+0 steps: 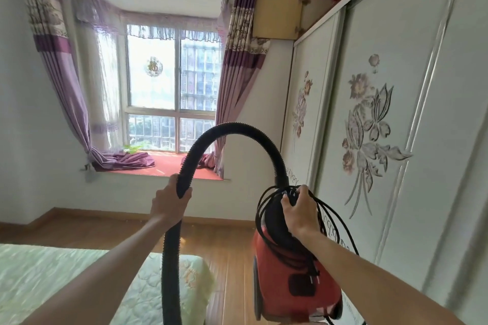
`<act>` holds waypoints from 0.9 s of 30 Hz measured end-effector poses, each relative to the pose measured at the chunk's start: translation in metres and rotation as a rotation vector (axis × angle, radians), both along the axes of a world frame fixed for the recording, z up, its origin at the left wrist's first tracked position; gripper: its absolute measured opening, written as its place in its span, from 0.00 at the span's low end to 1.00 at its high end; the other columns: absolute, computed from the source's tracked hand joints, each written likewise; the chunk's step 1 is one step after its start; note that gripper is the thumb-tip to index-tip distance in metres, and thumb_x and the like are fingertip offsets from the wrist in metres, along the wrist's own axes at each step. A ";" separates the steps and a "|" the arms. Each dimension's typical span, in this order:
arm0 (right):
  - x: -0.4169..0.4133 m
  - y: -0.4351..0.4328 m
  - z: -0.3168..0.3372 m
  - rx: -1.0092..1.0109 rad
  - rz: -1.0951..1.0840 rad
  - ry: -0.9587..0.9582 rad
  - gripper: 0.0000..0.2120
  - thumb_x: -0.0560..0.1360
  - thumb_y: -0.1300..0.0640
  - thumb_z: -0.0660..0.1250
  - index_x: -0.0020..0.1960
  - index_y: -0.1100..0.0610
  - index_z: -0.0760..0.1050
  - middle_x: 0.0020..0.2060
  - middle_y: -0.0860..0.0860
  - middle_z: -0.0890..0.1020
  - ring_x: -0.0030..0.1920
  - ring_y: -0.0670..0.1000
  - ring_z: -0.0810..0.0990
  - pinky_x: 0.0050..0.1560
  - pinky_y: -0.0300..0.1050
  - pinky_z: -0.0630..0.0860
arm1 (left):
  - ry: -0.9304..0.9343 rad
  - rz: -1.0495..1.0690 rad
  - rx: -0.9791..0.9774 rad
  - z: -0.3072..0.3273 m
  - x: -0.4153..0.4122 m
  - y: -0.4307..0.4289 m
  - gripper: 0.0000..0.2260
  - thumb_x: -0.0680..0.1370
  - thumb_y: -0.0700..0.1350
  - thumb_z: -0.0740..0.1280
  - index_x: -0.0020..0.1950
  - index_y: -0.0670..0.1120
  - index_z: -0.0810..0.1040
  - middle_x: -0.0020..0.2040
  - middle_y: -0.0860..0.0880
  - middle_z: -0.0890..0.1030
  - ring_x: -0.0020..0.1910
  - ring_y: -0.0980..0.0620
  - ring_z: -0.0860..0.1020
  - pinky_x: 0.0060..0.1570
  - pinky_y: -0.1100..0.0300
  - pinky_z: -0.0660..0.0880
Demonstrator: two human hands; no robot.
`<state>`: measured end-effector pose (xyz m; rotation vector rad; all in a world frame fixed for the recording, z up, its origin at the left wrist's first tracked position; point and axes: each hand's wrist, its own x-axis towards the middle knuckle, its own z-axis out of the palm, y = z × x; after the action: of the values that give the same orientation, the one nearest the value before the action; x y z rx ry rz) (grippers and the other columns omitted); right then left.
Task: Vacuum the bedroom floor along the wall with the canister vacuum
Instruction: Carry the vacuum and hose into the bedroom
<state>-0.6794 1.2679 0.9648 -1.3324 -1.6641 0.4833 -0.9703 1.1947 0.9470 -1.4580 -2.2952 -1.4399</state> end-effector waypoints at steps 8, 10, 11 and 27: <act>-0.035 0.117 -0.009 -0.034 0.024 -0.014 0.13 0.79 0.50 0.64 0.55 0.58 0.66 0.44 0.57 0.80 0.42 0.60 0.81 0.40 0.58 0.82 | 0.011 0.040 -0.033 -0.011 -0.032 0.103 0.18 0.80 0.49 0.66 0.68 0.45 0.70 0.42 0.47 0.79 0.30 0.50 0.78 0.26 0.63 0.69; -0.047 0.157 -0.011 -0.039 0.041 -0.025 0.12 0.79 0.50 0.64 0.52 0.56 0.65 0.42 0.56 0.79 0.41 0.61 0.81 0.38 0.59 0.82 | -0.007 0.052 -0.038 -0.014 -0.039 0.136 0.18 0.81 0.49 0.66 0.68 0.45 0.70 0.42 0.47 0.79 0.30 0.52 0.77 0.26 0.64 0.68; -0.053 0.179 -0.012 -0.039 0.050 -0.029 0.12 0.78 0.50 0.64 0.51 0.56 0.64 0.42 0.56 0.78 0.41 0.61 0.81 0.38 0.60 0.81 | -0.017 0.058 -0.037 -0.014 -0.043 0.154 0.18 0.81 0.49 0.66 0.68 0.45 0.70 0.41 0.47 0.80 0.30 0.52 0.78 0.26 0.64 0.69; -0.147 0.446 -0.009 0.003 0.174 -0.021 0.11 0.79 0.54 0.66 0.53 0.60 0.67 0.38 0.51 0.77 0.37 0.53 0.78 0.38 0.52 0.79 | -0.039 0.162 -0.031 -0.019 -0.130 0.396 0.18 0.81 0.49 0.66 0.68 0.45 0.69 0.42 0.47 0.80 0.32 0.49 0.81 0.30 0.58 0.78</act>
<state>-0.8260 1.7136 0.9558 -1.1997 -1.8061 0.5700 -1.1004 1.5911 0.9282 -1.2279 -2.4057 -1.4061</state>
